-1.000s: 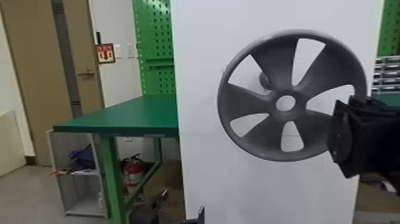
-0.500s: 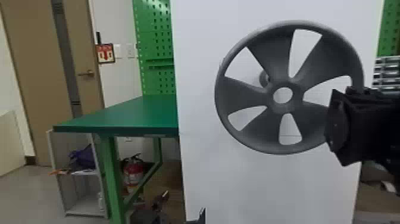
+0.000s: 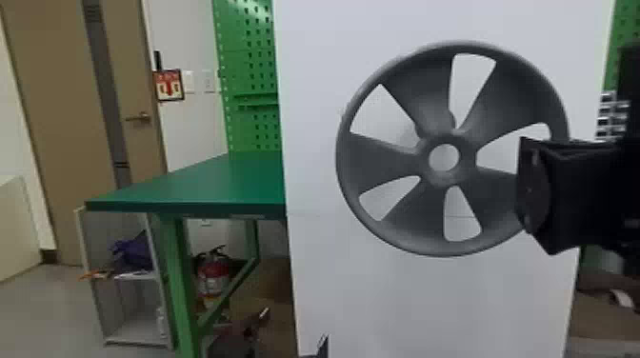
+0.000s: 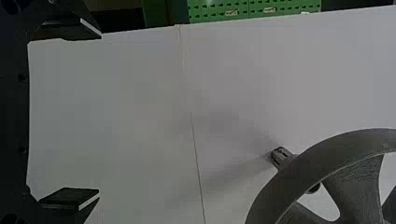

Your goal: Hold the wheel and insert it

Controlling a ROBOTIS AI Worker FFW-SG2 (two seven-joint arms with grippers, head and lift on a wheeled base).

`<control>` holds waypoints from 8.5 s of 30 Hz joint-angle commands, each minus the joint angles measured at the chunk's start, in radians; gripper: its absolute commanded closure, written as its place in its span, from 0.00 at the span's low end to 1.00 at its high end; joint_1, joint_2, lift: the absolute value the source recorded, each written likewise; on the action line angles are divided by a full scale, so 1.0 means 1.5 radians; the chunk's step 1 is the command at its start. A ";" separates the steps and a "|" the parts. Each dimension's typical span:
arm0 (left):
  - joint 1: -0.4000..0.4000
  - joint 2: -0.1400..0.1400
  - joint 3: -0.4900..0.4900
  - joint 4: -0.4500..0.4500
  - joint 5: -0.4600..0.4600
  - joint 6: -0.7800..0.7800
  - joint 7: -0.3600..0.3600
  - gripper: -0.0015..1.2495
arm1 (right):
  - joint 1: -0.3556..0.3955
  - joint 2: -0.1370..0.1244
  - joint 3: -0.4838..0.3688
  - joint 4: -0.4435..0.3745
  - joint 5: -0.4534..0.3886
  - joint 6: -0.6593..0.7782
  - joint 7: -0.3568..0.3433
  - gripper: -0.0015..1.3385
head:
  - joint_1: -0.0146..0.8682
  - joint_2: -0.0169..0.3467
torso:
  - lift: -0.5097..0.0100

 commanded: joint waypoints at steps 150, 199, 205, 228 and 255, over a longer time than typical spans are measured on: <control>-0.014 0.010 -0.025 0.011 0.000 0.001 0.001 0.08 | -0.124 0.001 -0.045 0.177 0.014 -0.050 0.034 0.81 | 0.28 0.88 | 0.02; -0.024 0.013 -0.034 0.019 0.003 0.001 0.001 0.08 | -0.174 0.001 -0.023 0.313 0.038 -0.147 0.077 0.81 | 0.28 0.88 | 0.02; -0.024 0.013 -0.035 0.020 0.003 0.001 0.001 0.08 | -0.177 0.001 -0.022 0.336 0.039 -0.158 0.077 0.81 | 0.28 0.88 | 0.02; -0.028 0.015 -0.039 0.023 0.005 0.001 0.001 0.08 | -0.186 0.001 -0.012 0.381 0.044 -0.209 0.092 0.81 | 0.28 0.88 | 0.02; -0.033 0.017 -0.045 0.027 0.009 0.000 0.003 0.08 | -0.200 0.001 -0.015 0.413 0.067 -0.244 0.092 0.81 | 0.28 0.88 | 0.02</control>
